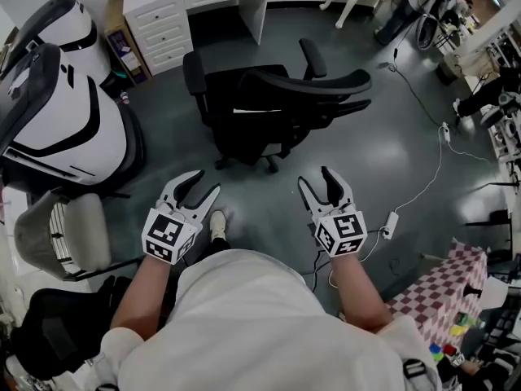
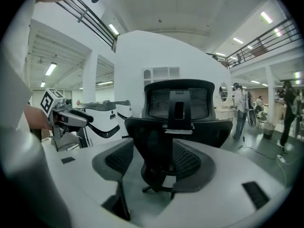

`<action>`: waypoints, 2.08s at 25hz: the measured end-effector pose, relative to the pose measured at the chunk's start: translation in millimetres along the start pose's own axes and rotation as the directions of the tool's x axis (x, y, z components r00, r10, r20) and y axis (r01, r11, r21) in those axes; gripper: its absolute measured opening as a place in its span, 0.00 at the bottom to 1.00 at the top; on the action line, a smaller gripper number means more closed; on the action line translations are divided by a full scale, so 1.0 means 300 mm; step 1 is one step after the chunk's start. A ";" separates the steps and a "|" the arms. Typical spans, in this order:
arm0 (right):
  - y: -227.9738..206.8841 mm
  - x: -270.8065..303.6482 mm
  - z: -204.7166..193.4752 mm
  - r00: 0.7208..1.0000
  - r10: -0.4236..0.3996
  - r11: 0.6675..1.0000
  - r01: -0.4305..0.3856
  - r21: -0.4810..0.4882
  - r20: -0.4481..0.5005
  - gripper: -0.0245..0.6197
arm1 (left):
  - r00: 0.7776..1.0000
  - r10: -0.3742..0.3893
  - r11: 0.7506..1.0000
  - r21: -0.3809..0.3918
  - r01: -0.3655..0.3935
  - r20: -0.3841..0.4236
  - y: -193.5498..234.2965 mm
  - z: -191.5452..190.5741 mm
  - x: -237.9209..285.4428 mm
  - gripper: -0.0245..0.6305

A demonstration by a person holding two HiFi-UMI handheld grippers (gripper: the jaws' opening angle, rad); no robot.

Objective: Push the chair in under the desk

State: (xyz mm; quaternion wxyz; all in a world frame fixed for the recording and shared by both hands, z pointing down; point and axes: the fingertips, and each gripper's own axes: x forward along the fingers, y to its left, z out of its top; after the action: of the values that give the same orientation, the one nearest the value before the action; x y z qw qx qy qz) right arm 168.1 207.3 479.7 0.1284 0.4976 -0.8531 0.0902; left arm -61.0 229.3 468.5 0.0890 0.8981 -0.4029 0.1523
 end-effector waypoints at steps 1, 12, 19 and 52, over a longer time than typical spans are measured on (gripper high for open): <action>-0.015 0.021 0.011 1.000 -0.014 1.000 0.014 0.003 0.000 0.41 | 1.000 -0.007 1.000 0.005 0.007 0.000 0.025 0.005 0.017 0.30; -0.182 0.182 0.120 0.987 -0.163 0.986 0.163 0.044 0.000 0.50 | 0.996 -0.090 0.992 0.091 0.091 -0.017 0.220 0.049 0.176 0.32; -0.233 0.257 0.173 0.981 -0.193 0.980 0.193 0.039 -0.003 0.52 | 0.987 -0.155 0.971 0.176 0.161 -0.051 0.286 0.068 0.284 0.35; -0.338 0.364 0.213 0.957 -0.288 0.956 0.290 0.054 -0.039 0.52 | 0.904 -0.399 0.841 0.333 0.427 -0.153 0.280 0.034 0.537 0.30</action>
State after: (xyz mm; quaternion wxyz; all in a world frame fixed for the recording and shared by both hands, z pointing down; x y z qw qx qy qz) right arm 196.7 49.4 455.3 0.1384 0.6189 -0.7662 0.1033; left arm -20.7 58.9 517.6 -0.0303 0.9580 -0.1615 0.2350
